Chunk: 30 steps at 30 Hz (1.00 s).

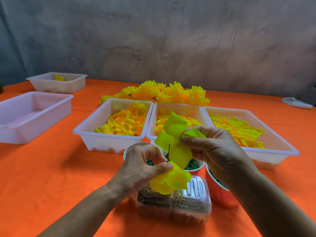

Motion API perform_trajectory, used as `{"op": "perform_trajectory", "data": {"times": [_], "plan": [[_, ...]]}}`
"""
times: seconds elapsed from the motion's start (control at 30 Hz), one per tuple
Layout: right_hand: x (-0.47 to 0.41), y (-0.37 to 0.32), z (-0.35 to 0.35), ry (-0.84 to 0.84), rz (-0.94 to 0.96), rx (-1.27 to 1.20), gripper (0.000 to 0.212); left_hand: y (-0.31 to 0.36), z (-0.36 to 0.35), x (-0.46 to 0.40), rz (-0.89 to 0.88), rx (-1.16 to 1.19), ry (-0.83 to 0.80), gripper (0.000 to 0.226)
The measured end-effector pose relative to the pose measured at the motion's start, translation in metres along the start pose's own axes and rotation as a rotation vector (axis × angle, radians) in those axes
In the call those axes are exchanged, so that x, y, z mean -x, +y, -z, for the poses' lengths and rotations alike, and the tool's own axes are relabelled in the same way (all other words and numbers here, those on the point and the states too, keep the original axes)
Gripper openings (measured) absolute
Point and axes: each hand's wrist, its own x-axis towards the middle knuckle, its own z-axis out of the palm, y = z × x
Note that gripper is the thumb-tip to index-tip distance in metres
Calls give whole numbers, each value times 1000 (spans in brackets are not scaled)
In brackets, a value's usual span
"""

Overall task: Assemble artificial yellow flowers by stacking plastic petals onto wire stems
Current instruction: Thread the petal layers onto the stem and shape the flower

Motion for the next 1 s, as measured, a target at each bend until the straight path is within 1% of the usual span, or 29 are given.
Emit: {"op": "perform_trajectory", "data": {"times": [0.03, 0.07, 0.13, 0.17, 0.23, 0.33, 0.47, 0.6, 0.77, 0.87, 0.93, 1.0], "plan": [[-2, 0, -1, 53, 69, 21, 8, 0, 0, 0, -11, -14, 0, 14], [-3, 0, -2, 111, 161, 72, 12, 0, 0, -1, -22, -31, 2, 14], [-5, 2, -7, 180, 333, 197, 26, 0, 0, -1, -32, -35, 5, 15], [-5, 3, -10, 179, 390, 236, 30, 0, 0, -1, -28, -33, 3, 14], [-4, 7, -15, 139, 447, 289, 31, 1, 0, 0, -2, -26, 2, 14], [1, 11, -20, 59, 399, 269, 27, 1, 1, 0, 56, 6, 1, 16], [6, 10, -18, 7, 232, 128, 13, 3, 0, 1, 88, 5, -3, 13], [9, 10, -14, -14, 167, 122, 15, 5, 1, 2, 74, 4, -14, 14], [9, 12, -13, 7, 178, 106, 20, 5, 1, 2, 77, -8, -14, 16], [10, 13, -13, 4, 211, 111, 20, 4, 1, 1, 80, -12, -6, 17], [12, 12, -13, -7, 262, 181, 19, 2, 1, 1, 77, -10, -15, 14], [13, 13, -12, -8, 335, 310, 21, 0, 1, 1, 74, -24, -9, 14]]}}
